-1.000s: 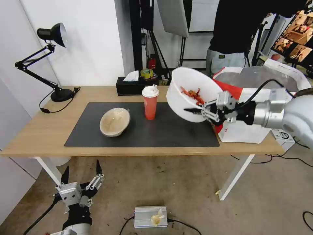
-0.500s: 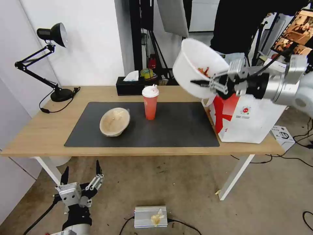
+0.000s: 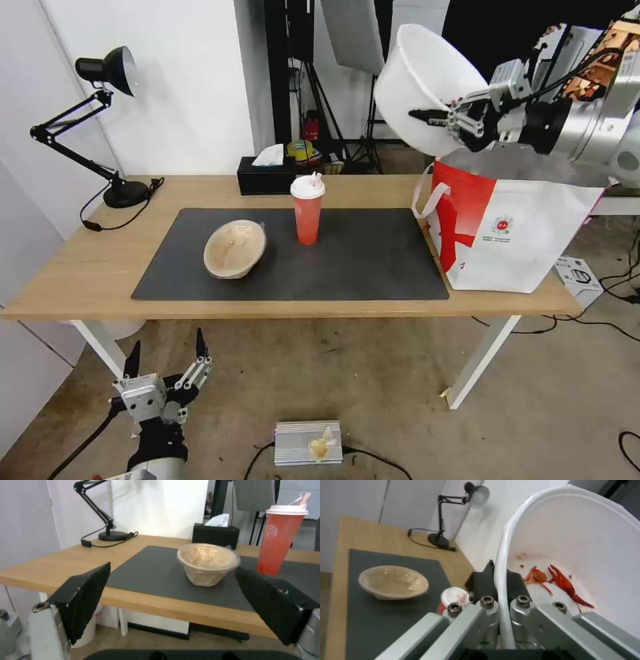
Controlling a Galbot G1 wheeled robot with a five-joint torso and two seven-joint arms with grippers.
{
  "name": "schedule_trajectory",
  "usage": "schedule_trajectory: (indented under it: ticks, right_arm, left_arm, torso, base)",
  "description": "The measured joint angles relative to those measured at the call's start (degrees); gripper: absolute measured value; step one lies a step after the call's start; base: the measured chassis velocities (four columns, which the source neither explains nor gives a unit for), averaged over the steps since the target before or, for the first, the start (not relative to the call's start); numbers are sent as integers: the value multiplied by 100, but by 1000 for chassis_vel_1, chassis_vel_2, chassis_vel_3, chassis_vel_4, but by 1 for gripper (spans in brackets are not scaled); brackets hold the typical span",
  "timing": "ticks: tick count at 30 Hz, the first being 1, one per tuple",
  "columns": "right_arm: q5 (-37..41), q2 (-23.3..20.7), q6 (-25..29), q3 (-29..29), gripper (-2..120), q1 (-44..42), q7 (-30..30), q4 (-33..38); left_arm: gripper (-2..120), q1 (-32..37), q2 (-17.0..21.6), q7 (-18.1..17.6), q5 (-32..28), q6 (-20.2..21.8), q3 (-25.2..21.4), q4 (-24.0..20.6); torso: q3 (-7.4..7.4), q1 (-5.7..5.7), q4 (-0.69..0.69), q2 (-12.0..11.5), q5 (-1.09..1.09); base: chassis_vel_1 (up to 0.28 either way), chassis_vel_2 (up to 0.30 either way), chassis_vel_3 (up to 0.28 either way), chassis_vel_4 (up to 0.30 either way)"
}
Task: Pick up the trash from the table and place it into the takeout bag.
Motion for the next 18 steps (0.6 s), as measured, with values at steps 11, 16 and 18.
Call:
schedule_trajectory:
  ticks: [11, 16, 18]
  right_arm:
    - [-137, 258, 6, -98, 0, 203, 2, -776]
    - [-196, 394, 9, 242, 0, -106, -2, -1039]
    - [-205, 408, 9, 307, 0, -190, -1, -1079]
  left_arm:
    - [100, -30, 10, -1, -16, 0, 11, 47]
    - [100, -35, 5, -2, -19, 0, 21, 72]
    - [100, -35, 6, -4, -20, 0, 18, 76]
  torso:
    - [0, 0, 0, 0, 0]
    - [0, 0, 0, 0, 0]
    - [0, 0, 0, 0, 0]
  base:
    - [0, 0, 0, 0]
    - [0, 0, 0, 0]
    - [0, 0, 0, 0]
